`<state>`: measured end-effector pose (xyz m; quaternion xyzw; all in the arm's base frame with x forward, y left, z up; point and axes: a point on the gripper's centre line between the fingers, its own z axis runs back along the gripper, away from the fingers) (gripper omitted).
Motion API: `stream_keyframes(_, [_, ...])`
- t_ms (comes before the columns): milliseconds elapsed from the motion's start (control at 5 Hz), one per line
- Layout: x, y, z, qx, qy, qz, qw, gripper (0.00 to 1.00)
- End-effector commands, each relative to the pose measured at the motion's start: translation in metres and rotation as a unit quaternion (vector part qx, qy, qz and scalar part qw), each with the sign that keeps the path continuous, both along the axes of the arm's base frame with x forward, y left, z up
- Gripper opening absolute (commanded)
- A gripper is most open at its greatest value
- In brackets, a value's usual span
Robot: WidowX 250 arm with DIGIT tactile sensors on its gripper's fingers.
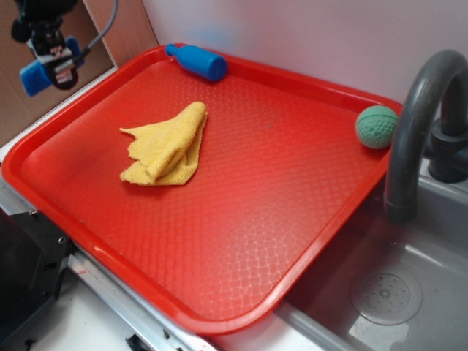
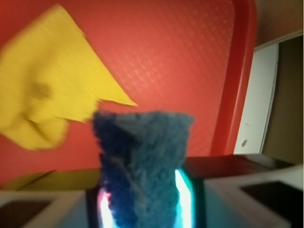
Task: Grab the blue sponge.
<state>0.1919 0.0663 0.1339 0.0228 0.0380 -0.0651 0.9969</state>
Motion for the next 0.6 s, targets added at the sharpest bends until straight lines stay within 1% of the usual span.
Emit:
stream_keyframes(0, [0.008,-0.046,0.088,-0.039,-0.084,-0.007,0.996,0.0])
stream_keyframes(200, [-0.004,-0.062,0.109,-0.019,-0.113,-0.037,0.993,0.0])
stream_keyframes(400, [-0.004,-0.048,0.102,-0.061,-0.116,-0.033,0.991,0.0])
